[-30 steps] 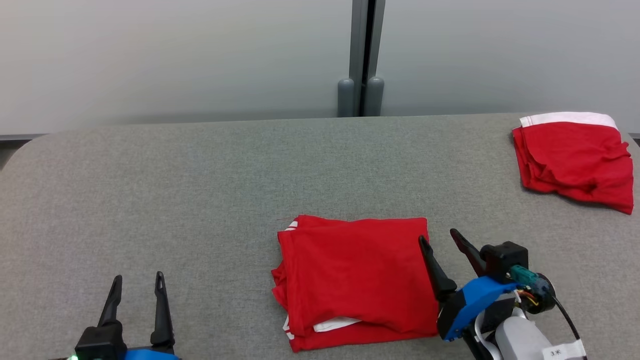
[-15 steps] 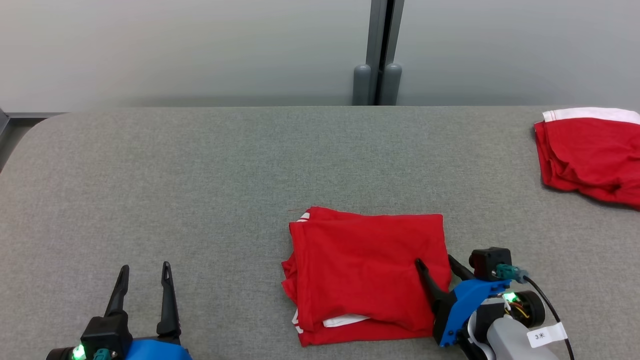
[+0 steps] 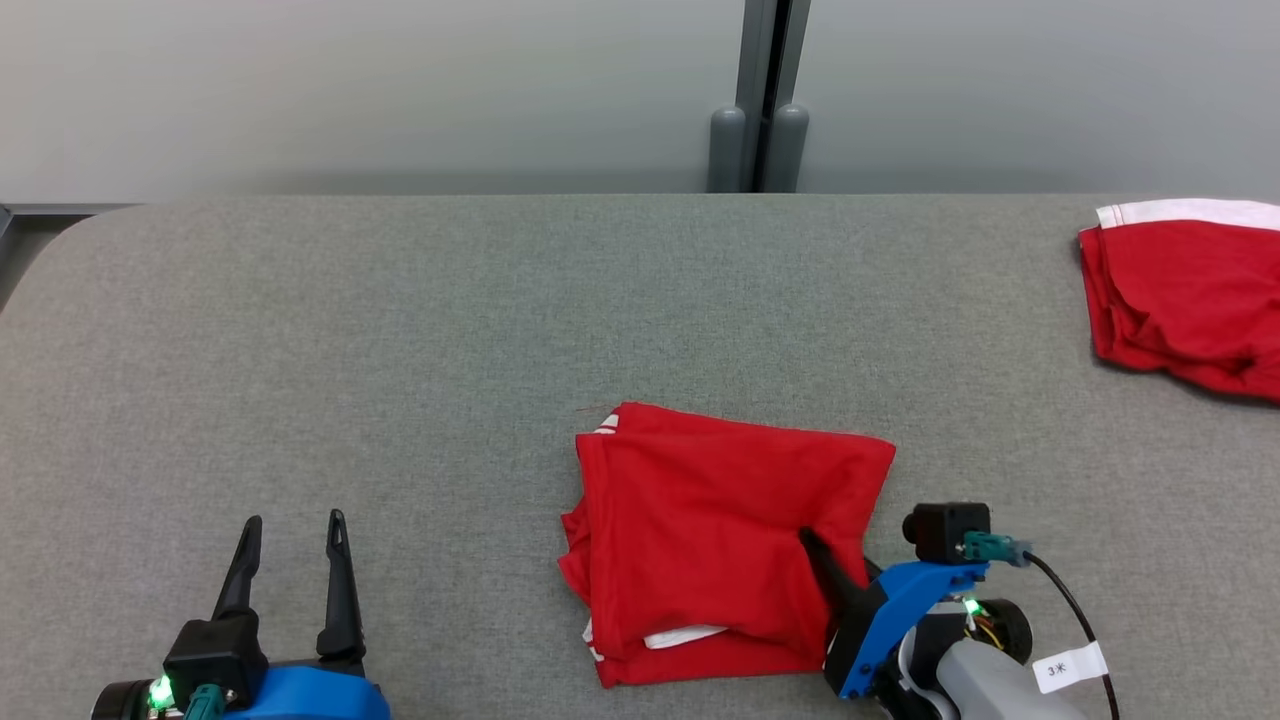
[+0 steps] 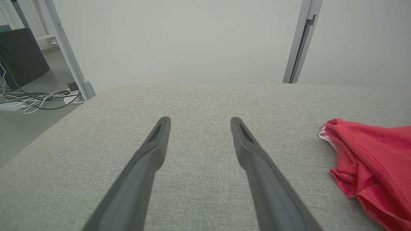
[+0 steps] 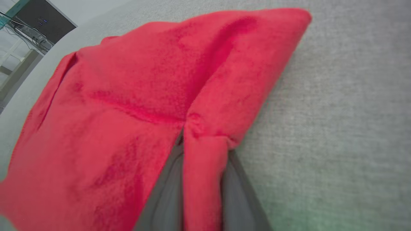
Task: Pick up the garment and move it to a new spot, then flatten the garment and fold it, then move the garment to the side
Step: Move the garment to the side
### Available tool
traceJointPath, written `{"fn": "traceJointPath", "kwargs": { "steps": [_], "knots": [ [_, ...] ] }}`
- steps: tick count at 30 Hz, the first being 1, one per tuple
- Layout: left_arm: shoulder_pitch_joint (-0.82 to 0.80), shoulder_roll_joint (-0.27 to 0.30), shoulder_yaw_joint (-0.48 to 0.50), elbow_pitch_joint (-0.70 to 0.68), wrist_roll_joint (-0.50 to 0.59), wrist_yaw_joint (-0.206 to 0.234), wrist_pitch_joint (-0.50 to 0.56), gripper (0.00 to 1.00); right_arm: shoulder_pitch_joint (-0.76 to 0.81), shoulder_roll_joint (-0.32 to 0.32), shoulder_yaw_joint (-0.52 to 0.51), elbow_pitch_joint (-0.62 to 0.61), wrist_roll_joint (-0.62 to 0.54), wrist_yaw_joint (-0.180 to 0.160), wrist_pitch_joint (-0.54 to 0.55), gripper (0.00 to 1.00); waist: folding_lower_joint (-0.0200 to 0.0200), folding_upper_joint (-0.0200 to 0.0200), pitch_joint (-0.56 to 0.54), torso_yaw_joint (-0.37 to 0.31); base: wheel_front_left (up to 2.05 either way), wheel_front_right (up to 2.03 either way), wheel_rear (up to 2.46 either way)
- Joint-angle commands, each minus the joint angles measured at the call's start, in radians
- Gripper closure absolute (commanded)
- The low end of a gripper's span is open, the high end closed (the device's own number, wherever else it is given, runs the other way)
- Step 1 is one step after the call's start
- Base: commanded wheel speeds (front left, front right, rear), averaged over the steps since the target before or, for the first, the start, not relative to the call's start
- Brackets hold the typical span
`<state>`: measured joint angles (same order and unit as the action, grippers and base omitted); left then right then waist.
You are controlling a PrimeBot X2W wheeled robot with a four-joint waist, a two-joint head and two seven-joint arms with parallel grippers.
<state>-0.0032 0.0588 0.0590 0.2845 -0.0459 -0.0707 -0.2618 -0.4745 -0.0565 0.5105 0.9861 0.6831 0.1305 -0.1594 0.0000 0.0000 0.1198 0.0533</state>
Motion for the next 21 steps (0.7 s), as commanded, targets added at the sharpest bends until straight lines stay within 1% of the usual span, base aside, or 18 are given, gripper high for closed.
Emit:
{"fn": "traceJointPath", "kwargs": {
  "steps": [1,5,8,13,17,21],
  "knots": [
    [-0.013,-0.001,0.004,0.000,-0.005,0.000,-0.004,0.00,-0.010,0.009,0.018,0.026,0.006,0.000,-0.010,1.00,0.0000,0.0000,0.003,-0.001,0.00,0.00,0.00],
    [-0.023,-0.002,0.008,-0.010,-0.006,0.002,-0.004,0.00,-0.106,0.004,0.047,0.078,-0.070,0.000,-0.075,1.00,0.0000,0.0000,0.019,-0.009,0.00,0.00,0.00],
    [-0.029,-0.002,0.009,-0.018,-0.003,0.001,-0.004,0.00,-0.182,-0.024,0.072,0.099,-0.147,0.000,-0.097,1.00,0.0000,0.0000,0.035,-0.017,0.00,0.00,0.00],
    [-0.051,-0.002,0.007,-0.035,0.003,-0.004,-0.004,0.00,-0.308,-0.088,0.101,0.086,-0.240,0.000,-0.106,1.00,0.0000,0.0000,0.069,-0.028,0.00,0.00,0.00],
    [-0.061,0.001,0.015,-0.057,0.004,-0.002,-0.004,0.00,-0.394,-0.147,0.117,0.067,-0.263,0.000,-0.107,1.00,0.0000,0.0000,0.100,-0.054,0.00,0.00,0.00],
    [-0.076,0.008,0.015,-0.076,0.006,-0.009,-0.004,0.00,-0.470,-0.205,0.124,0.049,-0.256,0.000,-0.106,1.00,0.0000,0.0000,0.146,-0.093,0.00,0.00,0.00]
  ]
}}
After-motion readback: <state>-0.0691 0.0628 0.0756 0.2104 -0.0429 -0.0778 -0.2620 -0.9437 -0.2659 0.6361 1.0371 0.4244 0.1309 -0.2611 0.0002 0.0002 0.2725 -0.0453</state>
